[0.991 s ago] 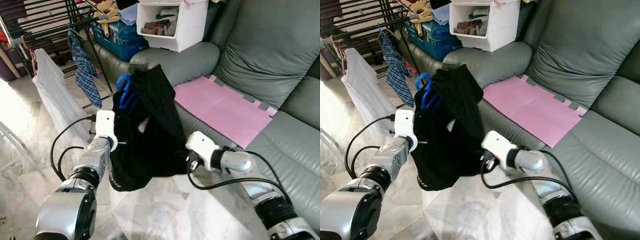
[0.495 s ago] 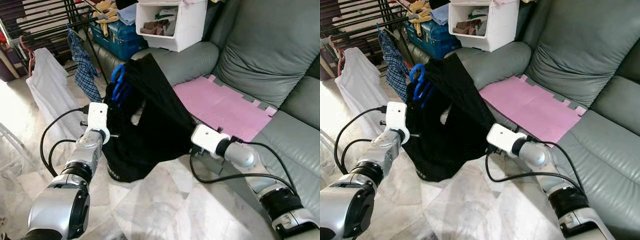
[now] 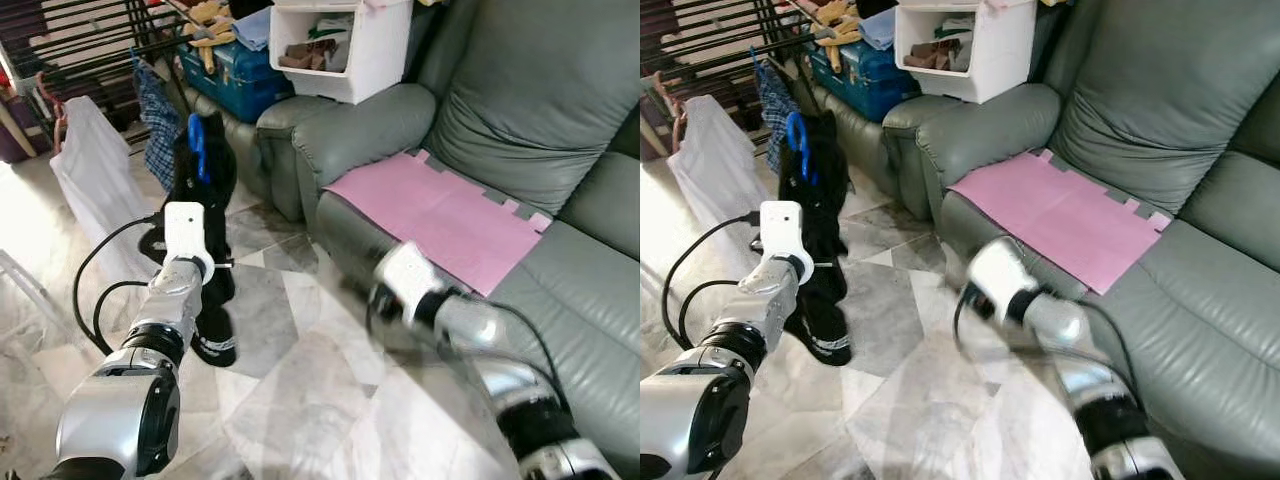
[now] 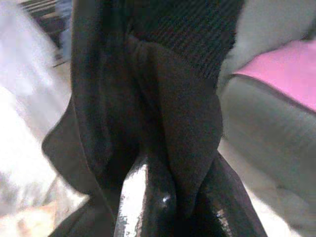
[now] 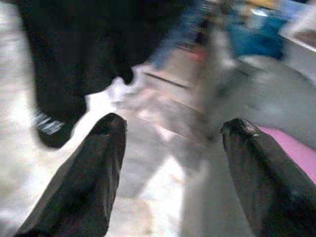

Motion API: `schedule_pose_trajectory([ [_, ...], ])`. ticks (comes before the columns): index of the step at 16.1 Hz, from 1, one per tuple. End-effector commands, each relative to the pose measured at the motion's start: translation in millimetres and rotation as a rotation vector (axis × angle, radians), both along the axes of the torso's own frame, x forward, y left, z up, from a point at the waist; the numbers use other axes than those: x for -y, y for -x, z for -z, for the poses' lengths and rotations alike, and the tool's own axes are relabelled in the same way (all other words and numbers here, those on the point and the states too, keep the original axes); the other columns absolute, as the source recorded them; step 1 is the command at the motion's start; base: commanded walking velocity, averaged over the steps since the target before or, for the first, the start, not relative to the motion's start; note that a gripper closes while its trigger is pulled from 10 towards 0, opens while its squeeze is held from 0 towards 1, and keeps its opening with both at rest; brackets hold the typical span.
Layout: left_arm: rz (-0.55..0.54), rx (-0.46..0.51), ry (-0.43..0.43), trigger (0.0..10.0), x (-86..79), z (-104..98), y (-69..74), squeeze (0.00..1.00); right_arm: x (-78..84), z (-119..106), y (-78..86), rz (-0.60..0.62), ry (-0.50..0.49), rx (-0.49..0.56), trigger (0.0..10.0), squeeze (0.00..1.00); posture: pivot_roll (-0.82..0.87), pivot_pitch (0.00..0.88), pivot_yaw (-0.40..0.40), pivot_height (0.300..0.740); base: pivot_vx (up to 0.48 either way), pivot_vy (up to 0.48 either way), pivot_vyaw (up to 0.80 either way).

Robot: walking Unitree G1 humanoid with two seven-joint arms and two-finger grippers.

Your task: Hang hanger

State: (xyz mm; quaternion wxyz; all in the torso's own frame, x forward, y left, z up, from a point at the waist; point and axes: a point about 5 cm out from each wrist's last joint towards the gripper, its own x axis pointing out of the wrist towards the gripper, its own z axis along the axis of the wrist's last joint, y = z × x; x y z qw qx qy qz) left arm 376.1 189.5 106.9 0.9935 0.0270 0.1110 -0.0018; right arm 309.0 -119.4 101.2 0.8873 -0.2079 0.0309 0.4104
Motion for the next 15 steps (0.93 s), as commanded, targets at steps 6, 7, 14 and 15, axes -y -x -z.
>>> schedule_pose_trajectory([
  [6, 0.661, 0.06, -0.508, 0.0, 4.5, -15.4, 10.0, 0.0, 72.6, -40.6, -4.4, -0.167, 0.361, 0.13, 10.0, 1.0, -0.16, 0.0, 0.052, 0.74, 0.0, 0.0, 0.0],
  [7, 0.696, 0.048, -0.551, 0.0, 2.4, -13.3, 12.3, 0.0, 78.7, -44.1, -4.7, -0.171, 0.383, 0.129, 10.0, 1.0, -0.16, 0.0, 0.052, 0.74, 0.0, 0.0, 0.0],
  [14, 0.968, 0.078, -0.8, 0.0, 7.0, -14.2, 23.4, 0.0, 101.8, -62.3, -9.9, -0.234, 0.519, 0.142, 10.0, 1.0, -0.17, 0.0, 0.058, 0.74, 0.0, 0.0, 0.0],
  [15, 1.005, 0.093, -0.795, 0.0, 9.5, -14.4, 25.7, 0.0, 101.9, -61.7, -12.1, -0.232, 0.527, 0.149, 10.0, 1.0, -0.17, 0.0, 0.057, 0.74, 0.0, 0.0, 0.0],
])
